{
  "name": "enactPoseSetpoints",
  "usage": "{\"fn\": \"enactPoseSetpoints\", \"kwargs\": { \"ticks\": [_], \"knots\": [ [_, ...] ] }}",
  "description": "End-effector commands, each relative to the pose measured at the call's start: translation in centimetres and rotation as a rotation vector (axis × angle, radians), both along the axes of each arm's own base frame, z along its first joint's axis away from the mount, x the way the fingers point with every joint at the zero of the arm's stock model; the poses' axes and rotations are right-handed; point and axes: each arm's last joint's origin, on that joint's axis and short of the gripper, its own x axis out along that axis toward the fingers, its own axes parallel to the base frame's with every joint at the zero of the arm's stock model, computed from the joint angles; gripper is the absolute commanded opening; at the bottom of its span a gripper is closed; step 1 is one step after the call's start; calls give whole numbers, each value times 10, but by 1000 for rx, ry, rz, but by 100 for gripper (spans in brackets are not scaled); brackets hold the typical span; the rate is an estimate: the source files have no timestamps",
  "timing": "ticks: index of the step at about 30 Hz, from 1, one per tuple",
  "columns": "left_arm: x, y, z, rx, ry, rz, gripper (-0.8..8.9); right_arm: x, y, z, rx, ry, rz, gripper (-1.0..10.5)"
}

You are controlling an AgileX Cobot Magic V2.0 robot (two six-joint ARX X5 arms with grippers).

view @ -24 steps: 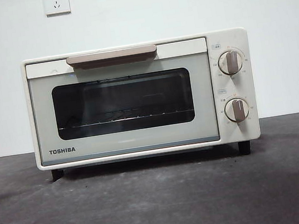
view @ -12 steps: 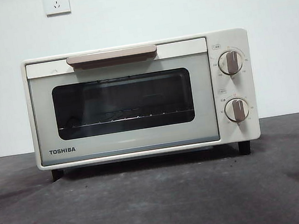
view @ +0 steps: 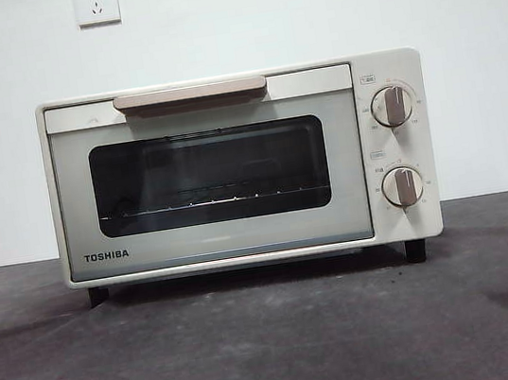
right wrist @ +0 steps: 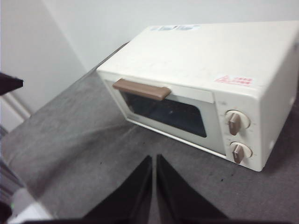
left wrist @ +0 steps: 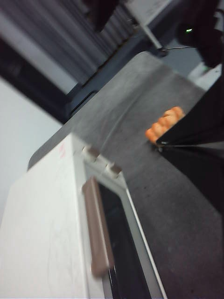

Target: The left arm flap open the oven, the right arm pick bread and place it into oven, the left arm flap close the oven

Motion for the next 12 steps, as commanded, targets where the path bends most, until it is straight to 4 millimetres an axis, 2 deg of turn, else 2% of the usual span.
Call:
{"fn": "enactPoseSetpoints", "kwargs": {
  "ticks": [1, 4, 6, 9, 12],
  "knots": [
    [-1, -1, 8, 42, -99, -36, 13, -1, 1, 5, -33, -51, 29, 11],
    [-1, -1, 8, 49, -114, -23, 84, -1, 2, 5, -33, -51, 36, 12],
    [0, -1, 9, 52, -120, -10, 182, -1, 2, 5, -33, -51, 34, 27],
    [3, -1, 9, 58, -129, 8, 341, 0, 1, 5, -46, -52, -1, 149],
    [5, -2, 9, 62, -132, 20, 429, 0, 0, 4, -63, -53, -44, 319]
  ]
}}
